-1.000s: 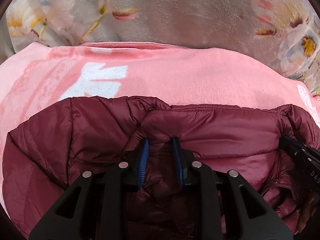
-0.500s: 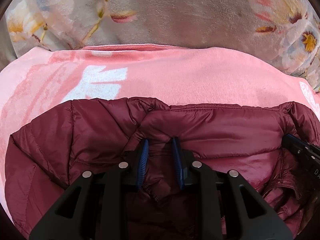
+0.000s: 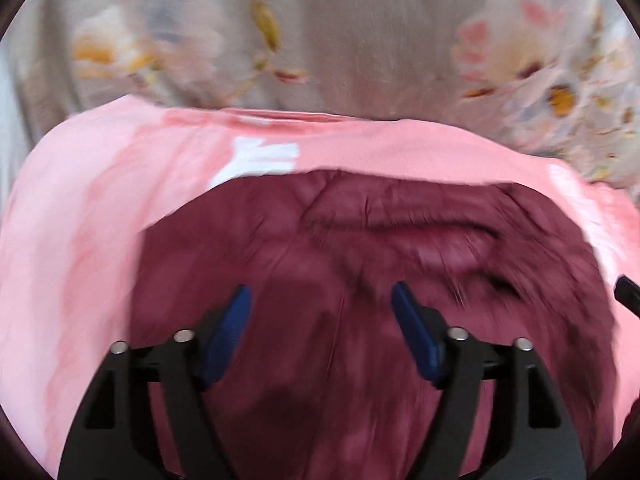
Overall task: Fold large clothes
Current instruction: 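Lift the hem with both tools and fold it toward the collar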
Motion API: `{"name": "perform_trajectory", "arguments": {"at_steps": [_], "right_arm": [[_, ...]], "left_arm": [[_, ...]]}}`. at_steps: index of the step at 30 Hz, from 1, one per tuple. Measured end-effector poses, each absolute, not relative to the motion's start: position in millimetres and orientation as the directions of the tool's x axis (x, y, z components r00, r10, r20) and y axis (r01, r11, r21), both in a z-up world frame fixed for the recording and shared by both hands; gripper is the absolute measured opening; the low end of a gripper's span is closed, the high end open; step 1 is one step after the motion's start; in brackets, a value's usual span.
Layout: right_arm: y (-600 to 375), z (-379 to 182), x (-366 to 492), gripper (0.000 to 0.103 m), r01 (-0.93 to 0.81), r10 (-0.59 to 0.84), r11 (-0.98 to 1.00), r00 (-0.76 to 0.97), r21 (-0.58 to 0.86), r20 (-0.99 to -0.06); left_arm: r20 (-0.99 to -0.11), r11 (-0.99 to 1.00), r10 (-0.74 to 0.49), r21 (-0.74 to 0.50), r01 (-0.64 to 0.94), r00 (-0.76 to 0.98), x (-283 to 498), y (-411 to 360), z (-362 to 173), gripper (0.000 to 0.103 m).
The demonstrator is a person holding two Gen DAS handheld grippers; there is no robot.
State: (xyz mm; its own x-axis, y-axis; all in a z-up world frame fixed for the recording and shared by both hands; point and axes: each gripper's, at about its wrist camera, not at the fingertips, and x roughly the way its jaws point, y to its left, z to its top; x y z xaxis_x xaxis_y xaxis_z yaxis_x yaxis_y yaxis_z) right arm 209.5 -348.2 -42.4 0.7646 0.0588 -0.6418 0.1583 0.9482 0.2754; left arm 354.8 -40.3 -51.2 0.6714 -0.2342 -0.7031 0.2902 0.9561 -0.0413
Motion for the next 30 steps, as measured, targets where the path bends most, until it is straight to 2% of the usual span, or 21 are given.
{"name": "perform_trajectory", "arguments": {"at_steps": [1,2,6,11,14,19,21,22,23,25,26,28,30], "right_arm": [[-355.5,-43.3,179.5,0.063,0.174,0.043,0.948,0.760,0.266,-0.649],[-365.4,-47.5,138.6,0.065,0.201,0.022,0.946,0.743,0.254,-0.669],[-396.2,-69.2,25.5,0.066,0.301,-0.016,0.916,0.688,0.266,-0.725],[-406.9,-107.6,-70.4,0.067,0.370,0.087,0.828,0.656,0.420,-0.750],[-397.1,-128.5,-86.0,0.067,0.372,0.143,0.797,0.649,0.476,-0.747],[-383.6,-133.5,-69.2,0.069,0.333,0.163,0.791,0.694,0.514,-0.702],[-381.8,-135.9,-59.5,0.069,0.322,0.184,0.774,0.710,0.546,-0.679],[-380.4,-136.2,-54.6,0.066,0.315,0.193,0.768,0.717,0.558,-0.670],[-378.1,-136.9,-48.4,0.046,0.301,0.215,0.759,0.722,0.577,-0.658],[-375.4,-135.7,-43.7,0.017,0.292,0.246,0.740,0.721,0.606,-0.648],[-376.2,-131.9,-46.3,0.011,0.259,0.288,0.709,0.742,0.656,-0.605],[-375.8,-116.7,-58.5,0.007,0.167,0.360,0.672,0.777,0.721,-0.515],[-375.6,-93.4,-76.5,0.006,0.099,0.366,0.693,0.806,0.714,-0.466]], "left_arm": [[-0.712,0.955,-0.239,-0.050,0.292,0.661,339.6,-25.2,-48.4,0.073],[-0.725,0.957,-0.235,-0.056,0.285,0.648,323.2,-7.7,-47.0,0.073],[-0.772,0.969,-0.222,-0.105,0.224,0.595,255.3,69.9,-53.9,0.073],[-0.838,0.977,-0.211,-0.188,0.097,0.504,182.2,144.5,-87.0,0.073],[-0.858,0.965,-0.240,-0.263,0.013,0.455,156.7,170.1,-112.7,0.073],[-0.821,0.943,-0.284,-0.332,-0.010,0.495,141.4,173.5,-117.6,0.073],[-0.810,0.927,-0.319,-0.376,-0.017,0.493,143.4,172.0,-119.0,0.065],[-0.806,0.920,-0.335,-0.391,-0.014,0.488,145.4,169.0,-118.7,0.047],[-0.806,0.915,-0.349,-0.403,-0.011,0.478,146.9,166.3,-118.8,0.028],[-0.797,0.900,-0.383,-0.437,-0.008,0.467,145.6,163.5,-114.9,0.013],[-0.791,0.898,-0.387,-0.440,-0.001,0.474,142.7,162.4,-109.8,0.009],[-0.759,0.889,-0.412,-0.457,0.038,0.504,131.2,162.7,-91.2,0.006],[-0.725,0.875,-0.444,-0.476,0.083,0.527,113.0,165.6,-66.5,0.005]]}}
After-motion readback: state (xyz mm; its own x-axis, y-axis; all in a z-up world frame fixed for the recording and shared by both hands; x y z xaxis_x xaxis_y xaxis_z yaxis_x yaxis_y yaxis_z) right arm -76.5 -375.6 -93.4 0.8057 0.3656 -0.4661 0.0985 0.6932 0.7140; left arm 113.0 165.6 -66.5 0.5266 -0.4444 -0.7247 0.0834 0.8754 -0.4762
